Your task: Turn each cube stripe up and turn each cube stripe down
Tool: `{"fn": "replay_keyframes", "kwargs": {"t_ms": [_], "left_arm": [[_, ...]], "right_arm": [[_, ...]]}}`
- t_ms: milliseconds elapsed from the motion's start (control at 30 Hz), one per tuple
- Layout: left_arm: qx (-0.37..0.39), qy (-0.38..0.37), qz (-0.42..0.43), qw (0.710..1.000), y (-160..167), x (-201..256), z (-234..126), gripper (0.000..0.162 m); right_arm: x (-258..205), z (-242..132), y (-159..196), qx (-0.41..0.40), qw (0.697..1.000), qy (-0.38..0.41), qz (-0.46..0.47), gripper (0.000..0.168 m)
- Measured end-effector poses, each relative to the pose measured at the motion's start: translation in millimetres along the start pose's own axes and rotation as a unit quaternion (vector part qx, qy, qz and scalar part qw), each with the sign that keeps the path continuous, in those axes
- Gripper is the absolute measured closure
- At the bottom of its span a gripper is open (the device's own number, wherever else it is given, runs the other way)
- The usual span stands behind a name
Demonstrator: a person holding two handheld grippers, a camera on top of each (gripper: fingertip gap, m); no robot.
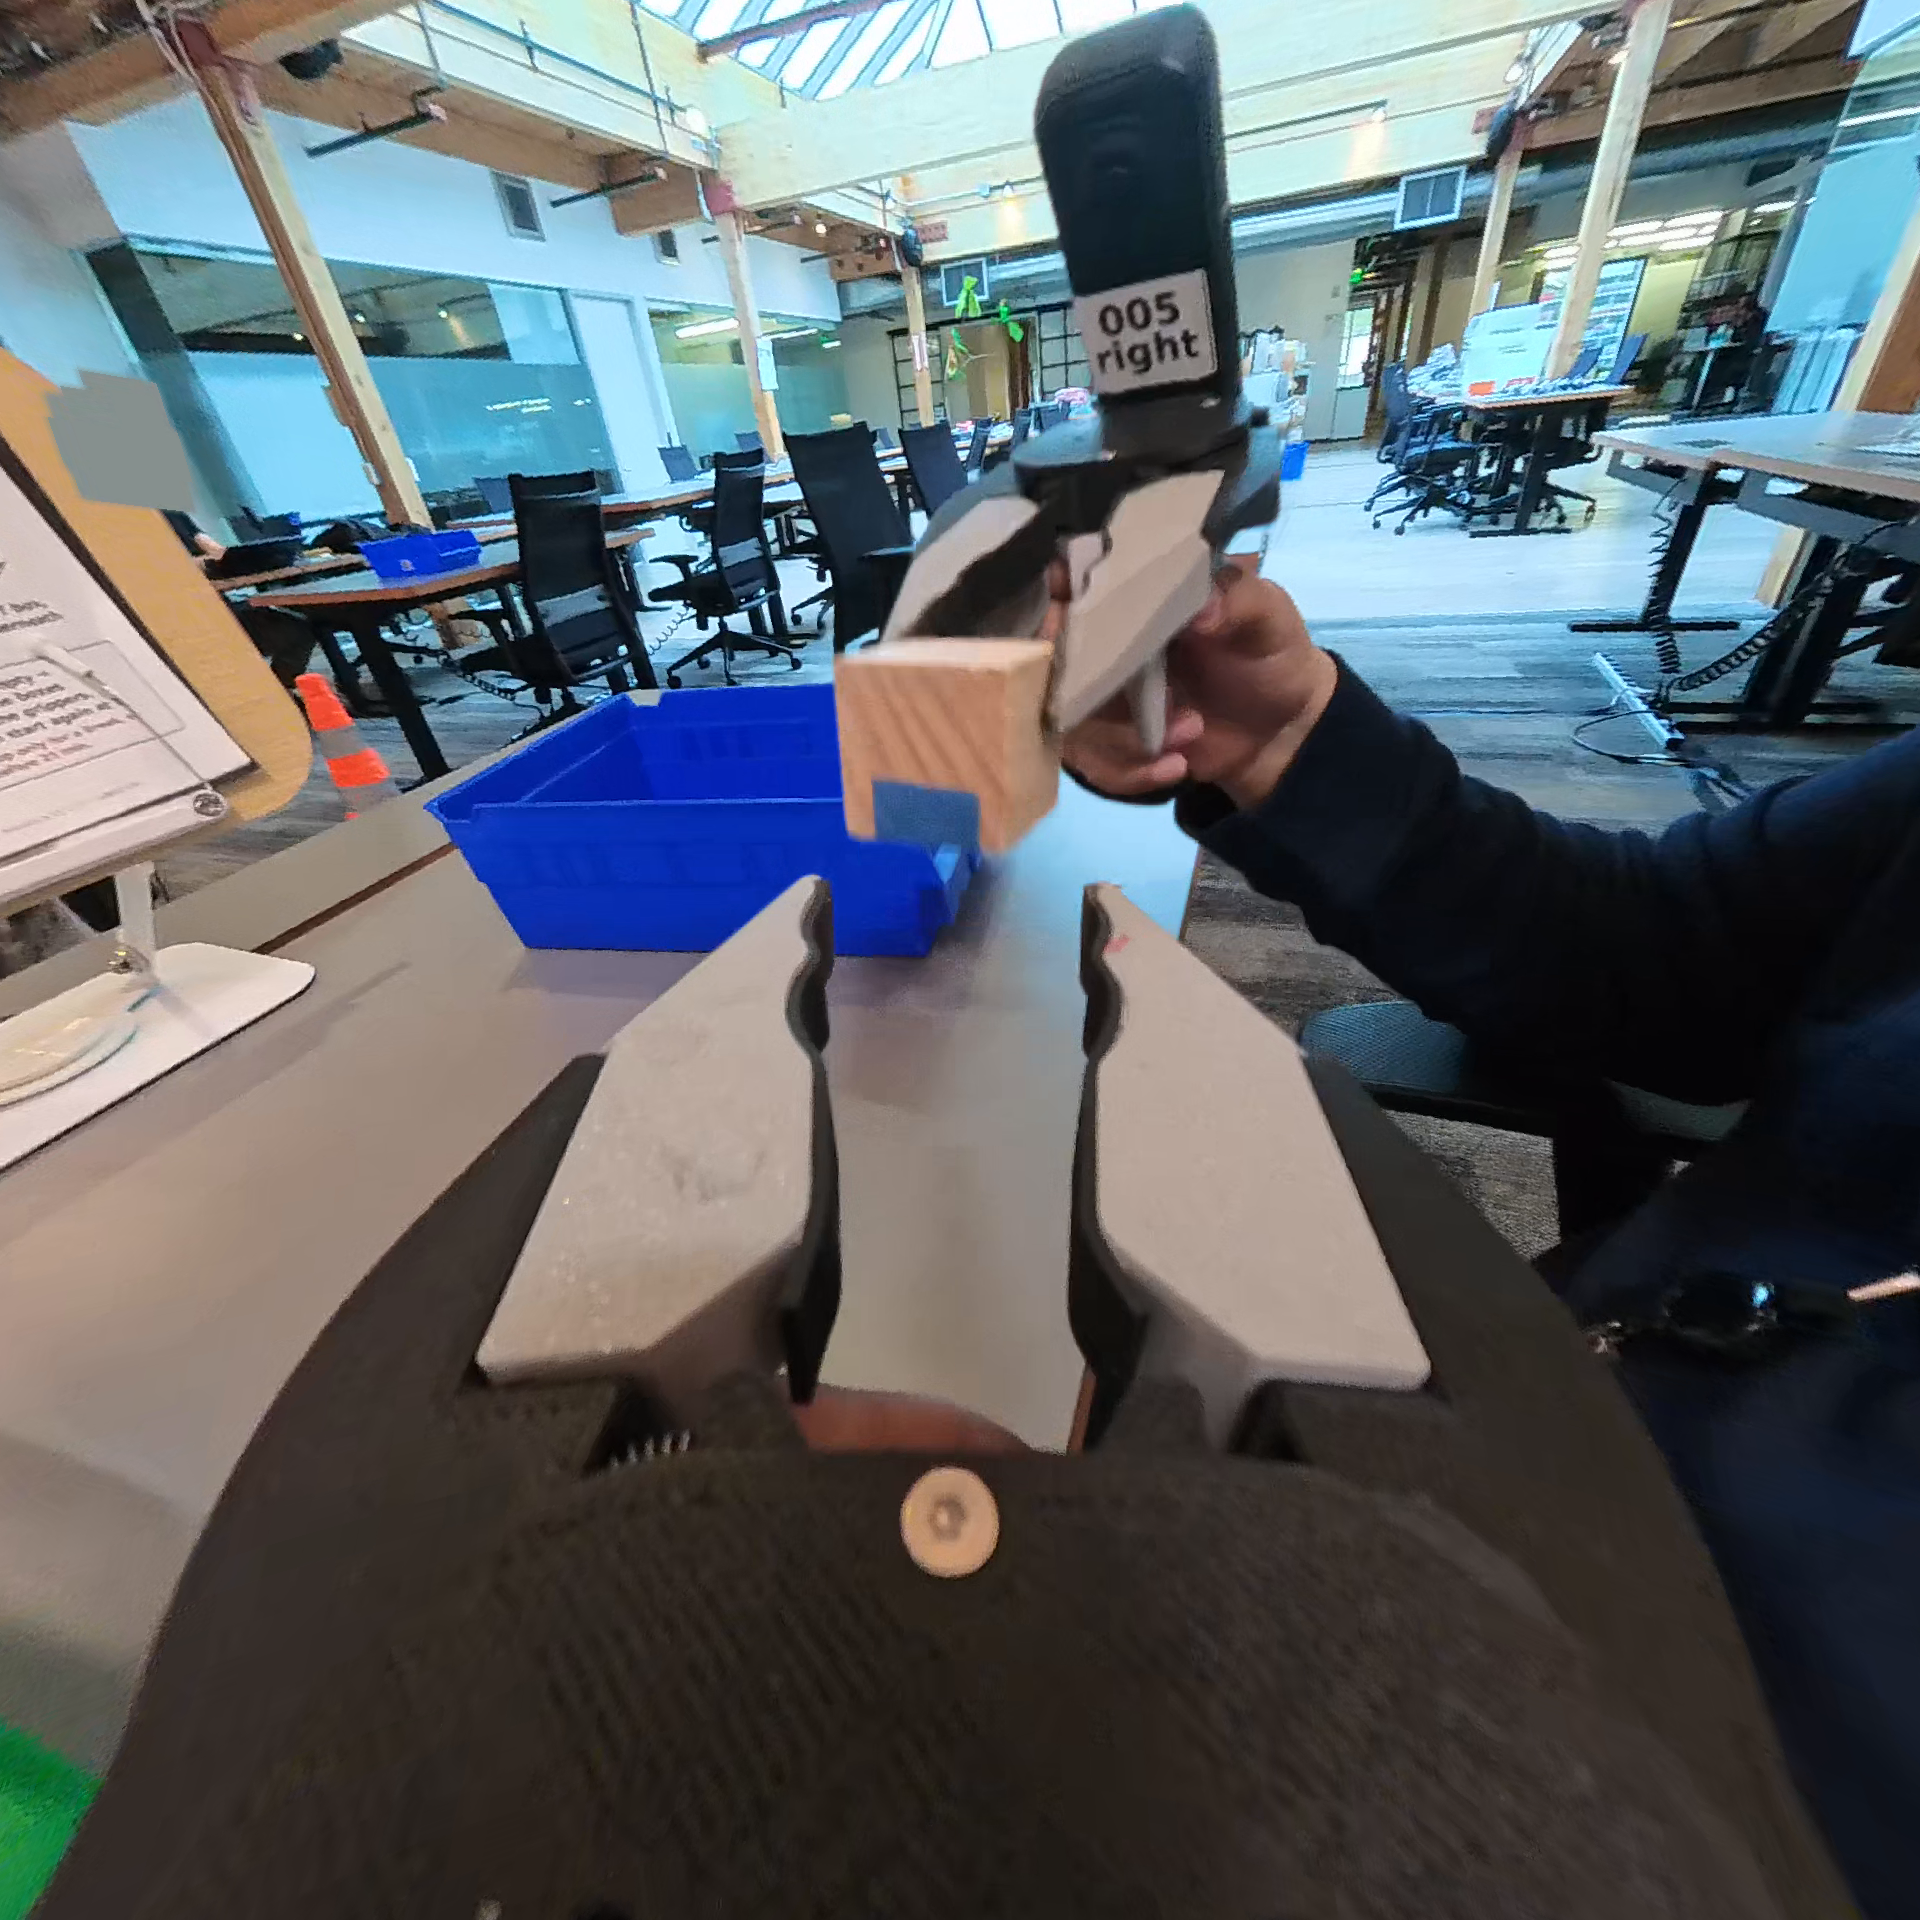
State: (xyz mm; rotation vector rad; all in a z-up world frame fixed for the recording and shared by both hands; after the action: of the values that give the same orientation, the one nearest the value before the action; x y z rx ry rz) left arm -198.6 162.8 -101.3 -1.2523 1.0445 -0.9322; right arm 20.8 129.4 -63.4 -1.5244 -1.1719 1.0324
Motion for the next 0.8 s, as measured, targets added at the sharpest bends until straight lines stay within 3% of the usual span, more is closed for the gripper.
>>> {"fn": "replay_keyframes", "kwargs": {"t_ms": [167,333,500,800], "left_arm": [[-0.016,-0.023,-0.008,1.0,-1,-8,-4,0.116],[-0.031,-0.026,0.005,0.999,3,-6,0,0.116],[-0.053,-0.031,0.041,0.997,9,0,7,0.116],[-0.038,-0.029,0.024,0.999,7,0,6,0.116]], "right_arm": [[35,-76,9,0.003,0.979,0.204,0.013,0.128],[84,-158,59,-0.037,0.893,0.436,0.103,0.128],[115,-185,104,-0.083,0.836,0.507,0.194,0.127],[138,-182,143,-0.188,0.784,0.523,0.276,0.127]]}}
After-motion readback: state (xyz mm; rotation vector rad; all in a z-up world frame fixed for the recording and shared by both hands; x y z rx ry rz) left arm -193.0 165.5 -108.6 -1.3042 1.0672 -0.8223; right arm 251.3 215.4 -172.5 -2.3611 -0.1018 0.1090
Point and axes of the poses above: each gripper's, where its closed fingertips meet, z out along the fingers, y out of its underside, x = y × z across the jaws, the point moved 10 cm from there along -z, back along the fingers, and after that the axes turned 14 degrees about -y, right-handed, at the moved point
